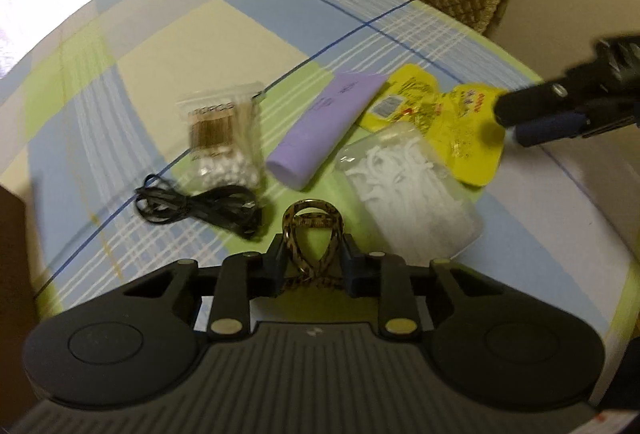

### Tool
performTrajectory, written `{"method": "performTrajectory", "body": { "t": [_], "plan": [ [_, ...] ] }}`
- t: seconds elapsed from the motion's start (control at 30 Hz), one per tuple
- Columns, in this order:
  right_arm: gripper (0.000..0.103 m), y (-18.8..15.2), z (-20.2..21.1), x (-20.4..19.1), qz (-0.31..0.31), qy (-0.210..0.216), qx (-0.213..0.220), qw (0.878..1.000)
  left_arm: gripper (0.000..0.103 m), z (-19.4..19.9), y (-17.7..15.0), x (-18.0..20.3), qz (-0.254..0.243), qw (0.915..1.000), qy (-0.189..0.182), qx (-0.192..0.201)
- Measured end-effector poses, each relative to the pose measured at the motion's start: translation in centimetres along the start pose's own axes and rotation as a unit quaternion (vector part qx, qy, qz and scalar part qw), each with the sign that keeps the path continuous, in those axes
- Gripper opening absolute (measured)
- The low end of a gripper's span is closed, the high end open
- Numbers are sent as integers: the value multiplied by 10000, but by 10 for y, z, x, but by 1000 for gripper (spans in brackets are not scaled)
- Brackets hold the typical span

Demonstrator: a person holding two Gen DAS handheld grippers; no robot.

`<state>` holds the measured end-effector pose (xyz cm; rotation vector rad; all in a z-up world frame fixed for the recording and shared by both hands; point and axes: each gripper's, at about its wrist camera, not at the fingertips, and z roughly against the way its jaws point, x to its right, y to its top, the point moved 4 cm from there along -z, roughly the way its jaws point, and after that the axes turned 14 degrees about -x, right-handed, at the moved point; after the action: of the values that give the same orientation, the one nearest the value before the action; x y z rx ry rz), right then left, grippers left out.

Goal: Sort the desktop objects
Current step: 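Grasp the brown hair clip with the left tool while the right tool grasps the yellow packet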

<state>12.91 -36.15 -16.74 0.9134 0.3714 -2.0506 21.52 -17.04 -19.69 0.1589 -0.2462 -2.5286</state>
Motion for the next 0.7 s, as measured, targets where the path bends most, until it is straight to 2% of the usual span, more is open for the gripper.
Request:
{"method": "performTrajectory", "body": {
  "t": [0.1, 0.17, 0.2, 0.23, 0.4, 0.7],
  "plan": [
    [41, 5, -10, 1, -181, 195, 0, 9996, 23, 2, -12, -8, 118, 9999, 105, -50],
    [25, 8, -17, 0, -162, 128, -24, 9998, 23, 4, -22, -15, 277, 9995, 126, -80],
    [11, 8, -19, 0, -137, 40, -24, 9999, 23, 5, -27, -17, 358, 9992, 128, -94],
    [7, 8, -20, 0, -107, -32, -5, 9999, 23, 7, -32, -19, 429, 9989, 137, -109],
    [0, 0, -11, -15, 380, -335, 122, 9986, 23, 13, -55, -27, 660, 9975, 186, -163],
    [0, -26, 24, -40, 1052, -814, 485, 9899, 22, 39, -82, -33, 941, 9956, -10, 22]
  ]
}}
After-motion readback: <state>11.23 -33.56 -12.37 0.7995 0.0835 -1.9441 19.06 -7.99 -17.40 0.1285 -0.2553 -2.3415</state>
